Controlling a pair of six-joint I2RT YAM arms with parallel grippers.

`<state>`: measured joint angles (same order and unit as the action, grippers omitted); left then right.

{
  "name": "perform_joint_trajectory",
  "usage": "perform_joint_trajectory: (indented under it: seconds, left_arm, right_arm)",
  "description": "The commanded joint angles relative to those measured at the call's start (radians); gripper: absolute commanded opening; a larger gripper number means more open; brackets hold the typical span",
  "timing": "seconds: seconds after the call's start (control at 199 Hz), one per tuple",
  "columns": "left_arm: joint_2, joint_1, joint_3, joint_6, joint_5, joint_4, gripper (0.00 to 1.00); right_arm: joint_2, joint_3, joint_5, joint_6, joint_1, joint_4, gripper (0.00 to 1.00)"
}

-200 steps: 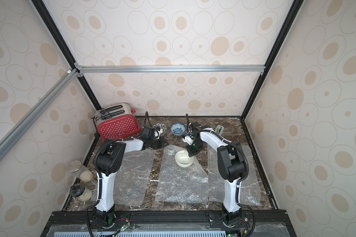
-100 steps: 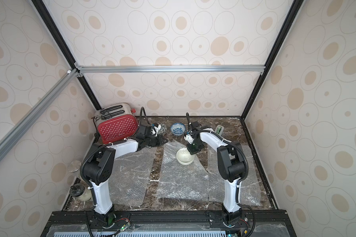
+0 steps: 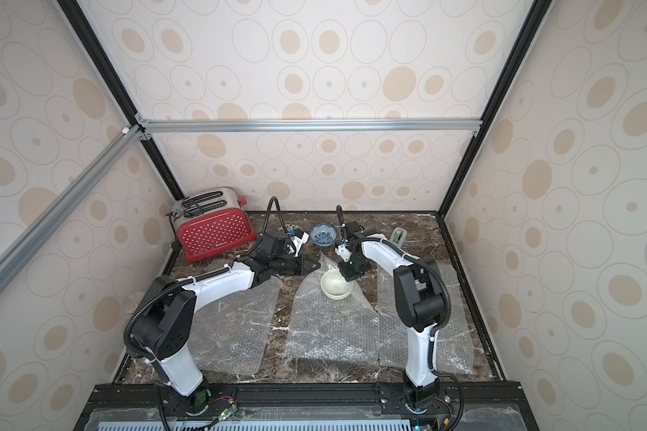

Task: Wrap bowls in bubble wrap
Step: Wrap the bowl in bubble wrap.

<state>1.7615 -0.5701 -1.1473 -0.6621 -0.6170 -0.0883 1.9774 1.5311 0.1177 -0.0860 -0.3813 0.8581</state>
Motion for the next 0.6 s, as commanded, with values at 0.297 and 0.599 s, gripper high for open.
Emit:
perform_joint_trajectory:
  seconds: [0.297,0.599]
  left_arm:
    - [0.125,-0.15,-0.075,-0.075,-0.011,-0.072,0.0]
    - [0.195,-0.165,-0.088,-0.034,0.046,0.014,0.02]
  right_arm:
    - [0.003,-0.028,0.027,0.036,0.001,-0.029,0.01]
    - [-0.006,-0.04,0.06,0.041,0.001,-0.047,0.01]
